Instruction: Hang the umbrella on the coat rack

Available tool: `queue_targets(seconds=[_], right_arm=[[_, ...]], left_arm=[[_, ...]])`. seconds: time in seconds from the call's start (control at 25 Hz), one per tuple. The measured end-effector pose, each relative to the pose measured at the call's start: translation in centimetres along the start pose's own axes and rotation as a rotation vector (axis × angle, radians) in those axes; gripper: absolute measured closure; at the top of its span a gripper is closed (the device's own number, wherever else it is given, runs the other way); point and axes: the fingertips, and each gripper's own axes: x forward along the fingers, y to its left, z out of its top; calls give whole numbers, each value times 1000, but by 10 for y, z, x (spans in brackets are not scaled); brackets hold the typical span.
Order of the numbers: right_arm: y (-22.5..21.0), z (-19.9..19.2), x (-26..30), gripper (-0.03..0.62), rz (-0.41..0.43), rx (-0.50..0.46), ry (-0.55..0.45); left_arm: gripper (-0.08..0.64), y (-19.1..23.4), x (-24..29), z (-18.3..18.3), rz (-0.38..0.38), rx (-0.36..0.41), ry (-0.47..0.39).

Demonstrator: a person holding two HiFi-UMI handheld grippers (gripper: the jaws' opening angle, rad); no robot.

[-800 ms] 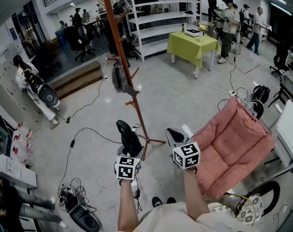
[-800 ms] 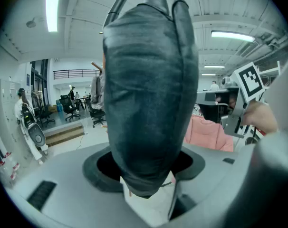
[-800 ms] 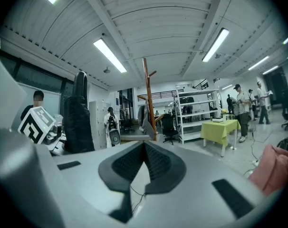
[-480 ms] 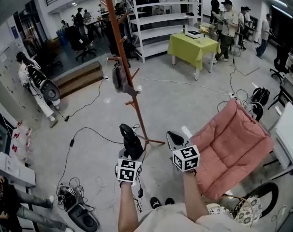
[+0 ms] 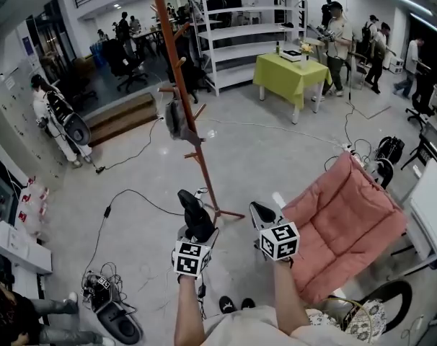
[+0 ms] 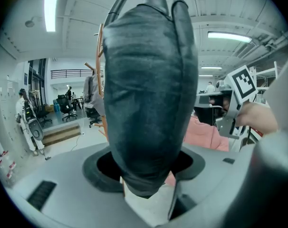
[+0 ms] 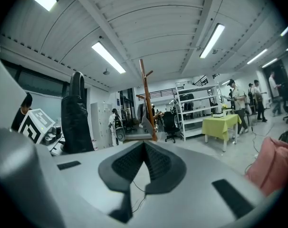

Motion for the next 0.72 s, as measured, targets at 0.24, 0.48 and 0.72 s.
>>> queue_targets(seconds=[0.24,0.48,0.72], right_arm=[[-7,-23,-13,589,-2,13,35],[-21,-37,-16,589,-13,27,61],[-30,-34,-1,589,-4,20,66]], left_arm=[[293,-8,-5,-11,22,-14,16],[293,1,-5,-16,47,-47,22],[293,13,10,-15,50,-39,45]])
